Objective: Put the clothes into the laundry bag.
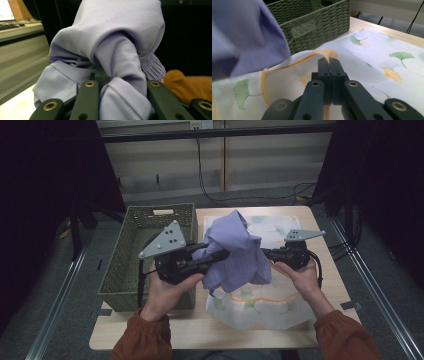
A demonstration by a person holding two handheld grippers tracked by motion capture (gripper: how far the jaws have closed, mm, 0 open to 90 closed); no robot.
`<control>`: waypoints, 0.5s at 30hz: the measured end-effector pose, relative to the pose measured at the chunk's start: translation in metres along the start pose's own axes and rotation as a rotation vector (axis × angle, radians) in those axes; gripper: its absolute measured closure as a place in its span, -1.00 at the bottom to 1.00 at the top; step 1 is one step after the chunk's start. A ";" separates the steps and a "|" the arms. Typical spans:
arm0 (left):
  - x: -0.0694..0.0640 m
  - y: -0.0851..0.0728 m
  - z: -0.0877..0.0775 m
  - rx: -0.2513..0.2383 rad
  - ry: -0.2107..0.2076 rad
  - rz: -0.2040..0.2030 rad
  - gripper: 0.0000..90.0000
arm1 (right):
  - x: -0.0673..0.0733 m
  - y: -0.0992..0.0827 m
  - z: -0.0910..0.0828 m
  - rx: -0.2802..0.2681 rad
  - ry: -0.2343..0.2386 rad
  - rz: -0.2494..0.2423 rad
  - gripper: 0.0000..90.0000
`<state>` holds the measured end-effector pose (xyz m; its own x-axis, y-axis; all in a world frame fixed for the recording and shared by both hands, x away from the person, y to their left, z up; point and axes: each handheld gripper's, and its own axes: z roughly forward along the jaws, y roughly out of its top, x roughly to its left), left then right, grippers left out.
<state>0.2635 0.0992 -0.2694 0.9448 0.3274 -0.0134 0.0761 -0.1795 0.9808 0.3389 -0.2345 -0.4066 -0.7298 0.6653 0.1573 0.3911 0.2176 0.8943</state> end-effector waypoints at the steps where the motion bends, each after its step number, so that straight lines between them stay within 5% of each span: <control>1: 0.000 0.000 0.000 0.000 0.000 0.000 0.64 | 0.000 0.000 0.000 0.000 0.000 0.000 0.99; 15: -0.010 -0.013 0.030 0.045 -0.066 -0.014 0.64 | -0.001 0.001 -0.001 -0.002 0.004 0.003 0.99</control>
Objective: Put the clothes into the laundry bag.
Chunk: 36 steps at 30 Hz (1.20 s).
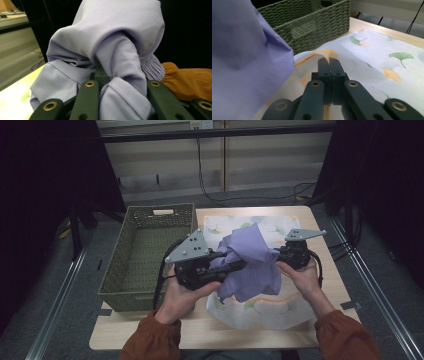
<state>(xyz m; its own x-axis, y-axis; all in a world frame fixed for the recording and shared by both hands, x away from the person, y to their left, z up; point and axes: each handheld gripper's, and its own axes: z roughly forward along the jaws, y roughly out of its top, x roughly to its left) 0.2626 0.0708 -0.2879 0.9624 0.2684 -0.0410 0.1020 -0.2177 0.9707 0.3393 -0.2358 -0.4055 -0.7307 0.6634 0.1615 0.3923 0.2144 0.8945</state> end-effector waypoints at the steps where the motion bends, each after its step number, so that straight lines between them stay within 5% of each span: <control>1: 0.000 -0.002 0.002 0.002 -0.002 0.000 0.64 | 0.000 0.000 0.000 0.001 0.000 -0.001 0.99; 19: 0.004 -0.023 0.028 0.055 -0.017 -0.033 0.64 | 0.001 0.000 0.001 0.003 0.006 -0.003 0.99; 28: 0.000 -0.022 0.039 0.089 -0.034 -0.020 0.64 | 0.002 0.000 0.003 0.003 0.009 -0.002 0.99; 36: 0.013 -0.049 0.058 0.142 -0.040 -0.054 0.64 | 0.002 0.000 0.003 0.002 0.012 -0.002 0.99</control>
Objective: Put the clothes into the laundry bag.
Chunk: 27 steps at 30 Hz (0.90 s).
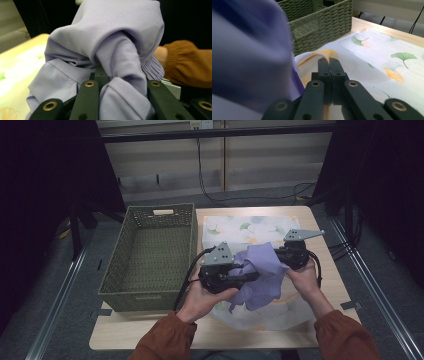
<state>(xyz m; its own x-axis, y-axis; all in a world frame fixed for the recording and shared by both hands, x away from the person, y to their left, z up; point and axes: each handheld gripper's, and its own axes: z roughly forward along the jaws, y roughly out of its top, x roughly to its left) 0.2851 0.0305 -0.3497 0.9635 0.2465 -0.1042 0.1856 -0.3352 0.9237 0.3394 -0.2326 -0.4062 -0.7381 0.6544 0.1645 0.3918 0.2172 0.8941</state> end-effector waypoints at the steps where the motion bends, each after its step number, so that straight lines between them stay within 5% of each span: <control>1: 0.002 -0.003 0.003 0.001 0.001 -0.004 0.63 | 0.000 0.000 0.000 0.000 0.000 -0.001 0.99; 7: 0.009 -0.014 0.017 0.057 0.026 0.029 0.63 | 0.000 0.000 0.001 0.004 0.002 -0.002 0.99; 12: 0.010 -0.023 0.023 0.041 0.001 0.017 0.63 | 0.001 0.000 0.001 0.006 0.001 -0.006 0.99; 27: 0.014 -0.055 0.041 0.130 0.026 0.003 0.62 | 0.000 0.001 -0.002 0.002 -0.001 -0.002 0.99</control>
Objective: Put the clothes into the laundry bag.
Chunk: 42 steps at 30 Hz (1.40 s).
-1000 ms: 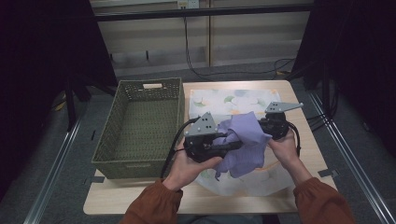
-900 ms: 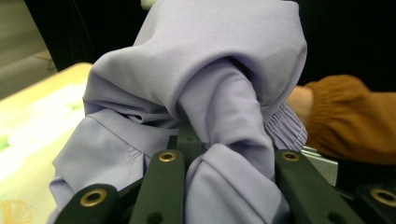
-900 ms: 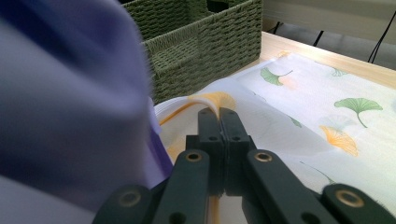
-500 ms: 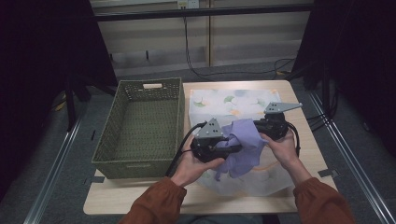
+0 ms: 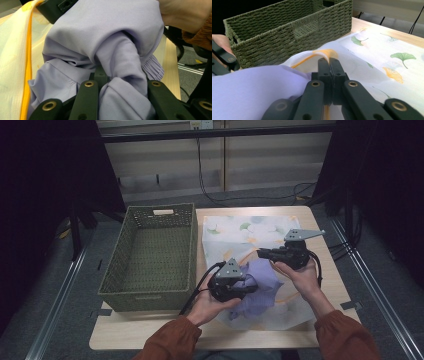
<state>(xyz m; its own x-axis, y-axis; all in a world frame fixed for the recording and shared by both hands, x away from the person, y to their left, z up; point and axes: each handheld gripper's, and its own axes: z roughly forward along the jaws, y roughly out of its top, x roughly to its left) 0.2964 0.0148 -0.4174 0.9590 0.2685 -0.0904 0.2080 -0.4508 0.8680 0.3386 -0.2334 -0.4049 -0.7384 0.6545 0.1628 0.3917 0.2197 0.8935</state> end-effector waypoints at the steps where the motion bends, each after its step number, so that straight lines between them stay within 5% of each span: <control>1: 0.001 0.000 0.000 0.001 -0.002 -0.003 0.62 | 0.000 0.000 0.000 0.000 -0.001 0.000 0.99; 18: 0.012 -0.014 0.017 0.050 0.041 -0.089 0.60 | 0.001 0.000 -0.002 0.000 0.005 -0.005 0.99; 22: 0.012 -0.016 0.023 0.094 0.058 -0.083 0.59 | 0.002 0.000 -0.002 0.003 0.006 -0.006 0.99; 31: 0.011 -0.015 0.040 0.110 0.061 -0.109 0.58 | 0.003 0.001 -0.003 0.001 0.013 -0.006 0.99; 38: 0.007 -0.005 0.044 0.130 0.085 -0.080 0.58 | 0.004 0.001 -0.004 -0.002 0.012 -0.004 0.99; 42: 0.015 -0.012 0.047 0.122 0.088 -0.114 0.58 | 0.004 0.001 -0.004 0.000 0.015 -0.004 0.99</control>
<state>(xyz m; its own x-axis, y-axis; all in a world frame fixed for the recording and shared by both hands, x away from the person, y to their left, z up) 0.3169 -0.0159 -0.4518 0.9088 0.3942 -0.1370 0.3409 -0.5119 0.7885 0.3340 -0.2339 -0.4015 -0.7480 0.6429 0.1650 0.3887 0.2229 0.8940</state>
